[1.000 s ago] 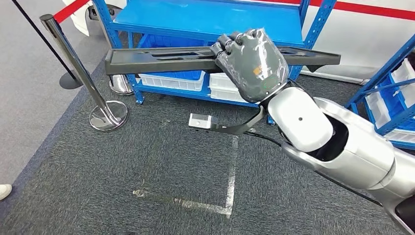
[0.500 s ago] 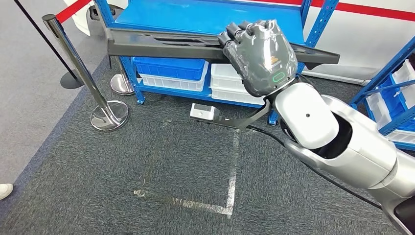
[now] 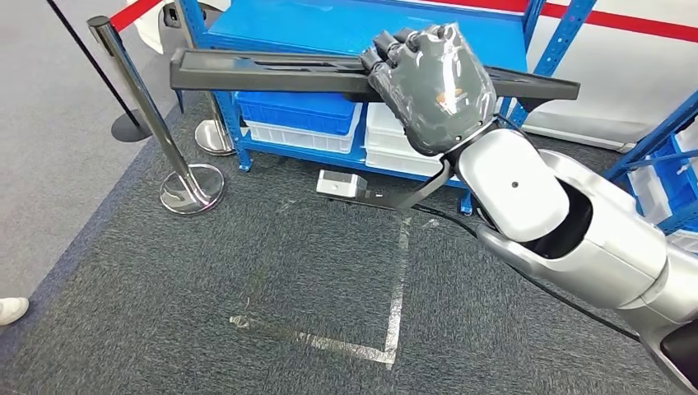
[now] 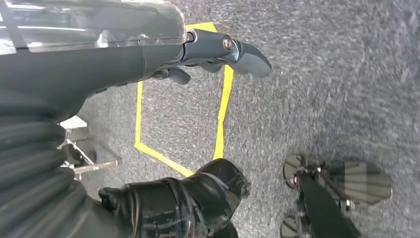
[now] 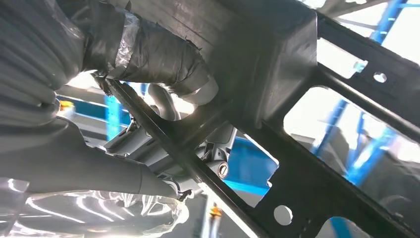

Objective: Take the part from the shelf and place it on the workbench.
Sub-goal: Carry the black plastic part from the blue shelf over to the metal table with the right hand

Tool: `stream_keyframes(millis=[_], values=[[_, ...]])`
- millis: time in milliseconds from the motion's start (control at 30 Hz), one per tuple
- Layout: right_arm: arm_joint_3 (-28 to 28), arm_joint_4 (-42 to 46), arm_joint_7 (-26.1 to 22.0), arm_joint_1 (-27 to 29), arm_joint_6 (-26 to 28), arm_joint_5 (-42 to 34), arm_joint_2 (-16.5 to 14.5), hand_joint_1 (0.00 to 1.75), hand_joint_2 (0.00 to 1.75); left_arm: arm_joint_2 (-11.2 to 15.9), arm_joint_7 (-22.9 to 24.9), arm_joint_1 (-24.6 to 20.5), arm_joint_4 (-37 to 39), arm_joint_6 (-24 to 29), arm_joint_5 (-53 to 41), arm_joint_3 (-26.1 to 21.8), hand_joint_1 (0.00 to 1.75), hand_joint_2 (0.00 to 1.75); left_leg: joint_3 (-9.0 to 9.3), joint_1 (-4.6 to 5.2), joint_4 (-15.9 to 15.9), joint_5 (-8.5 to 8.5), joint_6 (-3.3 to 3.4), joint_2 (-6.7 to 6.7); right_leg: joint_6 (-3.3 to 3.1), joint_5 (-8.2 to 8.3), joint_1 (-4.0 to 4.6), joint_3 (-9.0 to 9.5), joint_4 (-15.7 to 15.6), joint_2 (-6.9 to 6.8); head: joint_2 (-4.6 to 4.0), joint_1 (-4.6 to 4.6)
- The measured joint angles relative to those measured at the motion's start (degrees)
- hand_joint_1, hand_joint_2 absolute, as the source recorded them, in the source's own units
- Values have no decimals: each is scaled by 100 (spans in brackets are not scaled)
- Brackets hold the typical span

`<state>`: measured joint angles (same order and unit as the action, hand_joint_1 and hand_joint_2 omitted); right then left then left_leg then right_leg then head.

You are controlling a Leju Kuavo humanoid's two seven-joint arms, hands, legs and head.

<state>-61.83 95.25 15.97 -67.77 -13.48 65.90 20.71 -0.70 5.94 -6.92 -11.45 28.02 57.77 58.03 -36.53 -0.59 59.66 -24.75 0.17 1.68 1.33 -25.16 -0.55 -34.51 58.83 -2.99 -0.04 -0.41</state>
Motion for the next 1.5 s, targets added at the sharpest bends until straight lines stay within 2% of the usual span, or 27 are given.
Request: stream_keyframes(millis=[67, 100, 200, 233, 267, 333, 400, 467, 533, 600, 667, 733, 767, 800, 833, 900, 967, 1033, 1100, 1167, 1233, 1267, 1300, 1333, 1400, 1467, 1500], values=[[-6, -3, -18, -21, -19, 17, -1, 175, 175, 1, 0, 3, 0, 1, 1, 1, 0, 175, 5, -6, -24, 23, 70, -107, 51, -105, -19, -33, 104, 0, 0, 2], [-9, -7, -22, -38, -28, 19, -1, 175, 175, 2, 0, 4, 0, 2, 1, 1, 0, 175, 10, -13, -36, 35, 102, -155, 70, -231, -29, -119, 297, 53, 0, 6], [-55, -19, -25, -67, -63, 26, -2, 175, 175, 2, 0, 1, 0, 2, 0, 1, 0, 175, 7, -5, -40, 42, 158, -302, 77, -690, -28, -625, 1337, 232, 0, 14], [-81, -25, -25, -62, -74, 31, -2, 175, 175, 2, 0, 3, 0, 2, 0, 1, 0, 175, 9, 1, -40, 42, 164, -363, 67, -718, -22, -746, 1553, 256, 0, 14], [-102, -32, -25, -59, -82, 37, -2, 175, 175, 2, 0, 6, 0, 2, 0, 1, 0, 175, 15, 7, -39, 40, 166, -428, 47, -638, -14, -774, 1565, 275, 0, 15], [-121, -42, -25, -71, -83, 51, -2, 175, 175, 2, -1, 10, 0, 2, 1, 1, 0, 175, 33, 16, -38, 39, 165, -563, -29, -240, 5, -547, 1004, 388, 0, 14], [-125, -46, -26, -108, -81, 64, -2, 175, 175, -5, -8, 3, 0, 2, 1, 2, 0, 175, 23, 24, -31, 38, 147, -682, -121, 37, 10, -230, 313, 626, 0, 7], [-135, -52, -27, -135, -83, 72, -2, 175, 175, -11, -17, -2, 0, 1, 2, 1, 0, 175, -21, -5, -35, 56, 90, -790, -159, 57, 28, -99, 45, 714, 0, 4], [-143, -57, -28, -146, -84, 75, -7, 175, 175, -5, -22, 9, 1, 1, 1, 1, 0, 175, -48, -29, -55, 73, 15, -862, -163, 72, 21, -47, -44, 589, 0, 12], [-143, -63, -22, -160, -86, 78, -14, 175, 175, 0, -24, 24, 2, 3, -1, 2, 0, 175, -141, -5, 137, -60, -48, -649, -187, 100, -23, 29, -146, 452, 0, -6], [-146, -71, -17, -173, -91, 81, -17, 175, 175, -1, -30, 21, 2, 4, -3, 2, 0, 175, -438, -9, 749, -372, -109, -341, -210, 101, -35, 70, -183, 315, 0, -31], [-160, -78, -18, -168, -97, 83, -17, 175, 175, 0, -34, 11, 2, 5, -6, 2, 0, 175, -745, -44, 1335, -566, -163, -243, -213, 82, -38, 72, -170, 178, 0, -35], [-167, -82, -19, -161, -99, 83, -17, 175, 175, 0, -34, 12, 2, 6, -8, 2, 0, 175, -776, -59, 1386, -527, -186, -221, -205, 67, -44, 72, -157, 114, 0, -35], [-172, -86, -19, -157, -101, 82, -17, 175, 175, 1, -35, 14, 2, 9, -10, 2, 0, 175, -696, -71, 1226, -395, -202, -191, -191, 48, -53, 73, -138, 54, 0, -37], [-173, -89, -16, -155, -102, 82, -17, 175, 175, 3, -35, 17, 2, 15, -12, 2, 0, 175, -517, -79, 890, -206, -213, -129, -169, 22, -61, 77, -111, -2, 0, -37], [-172, -91, -6, -159, -103, 82, -16, 175, 175, 6, -35, 14, 2, 27, -16, 2, 0, 175, -158, -46, 214, 31, -184, 65, -102, -39, -44, 75, -44, -97, 0, -40], [-172, -96, 8, -154, -111, 81, -16, 175, 175, 7, -33, 6, 2, 36, -17, 2, 0, 175, -50, -7, -12, 47, -101, 122, -45, -78, 1, 76, -7, -178, 0, -31], [-172, -100, 13, -145, -118, 81, -22, 175, 175, 6, -27, 10, 2, 39, -17, 2, 0, 175, -59, -18, -20, 62, -10, -3, 7, -106, 5, 93, -7, -236, 0, -20], [-172, -103, 16, -141, -119, 81, -28, 175, 175, 7, -17, 13, 2, 42, -17, 2, 0, 175, -42, -40, -54, 86, 64, -106, 58, -255, -30, 34, 162, -63, 0, -15], [-172, -105, 22, -127, -120, 81, -26, 175, 175, 8, -9, 9, 2, 43, -15, 2, 0, 175, -33, -45, -70, 98, 111, -209, 76, -585, -49, -234, 760, 199, 0, -8], [-173, -109, 25, -79, -124, 81, -26, 175, 175, 7, -9, 4, 2, 42, -11, 2, 0, 175, -31, -36, -68, 98, 132, -337, 78, -833, -48, -587, 1470, 281, 0, -6], [-173, -112, 25, -52, -126, 81, -26, 175, 175, 7, -8, 5, 2, 42, -10, 2, 0, 175, -29, -33, -65, 97, 134, -411, 73, -812, -48, -674, 1605, 291, 0, -6], [-173, -115, 25, -35, -128, 81, -26, 175, 175, 7, -7, 7, 2, 42, -9, 2, 0, 175, -26, -33, -59, 96, 134, -487, 61, -680, -51, -656, 1510, 299, 0, -5], [-173, -117, 26, -29, -129, 81, -26, 175, 175, 7, -6, 10, 2, 42, -8, 2, 0, 175, -21, -35, -52, 94, 130, -564, 43, -467, -55, -533, 1202, 331, 0, -4], [-171, -119, 28, -31, -131, 81, -25, 175, 175, 6, -4, 7, 2, 42, -7, 2, 0, 175, -31, -41, -32, 90, 101, -705, 1, -126, -73, -197, 439, 553, 0, -9], [-171, -121, 30, -31, -134, 80, -24, 175, 175, 4, -4, 2, 2, 42, -5, 2, 0, 175, -77, -57, -30, 110, 33, -826, -21, -51, -68, -31, 84, 710, 0, -11], [-172, -122, 30, -30, -137, 79, -25, 175, 175, 4, -3, 3, 2, 42, -3, 2, 0, 175, -99, -65, -38, 131, -11, -888, -28, -54, -54, -14, 58, 685, 0, -9]])
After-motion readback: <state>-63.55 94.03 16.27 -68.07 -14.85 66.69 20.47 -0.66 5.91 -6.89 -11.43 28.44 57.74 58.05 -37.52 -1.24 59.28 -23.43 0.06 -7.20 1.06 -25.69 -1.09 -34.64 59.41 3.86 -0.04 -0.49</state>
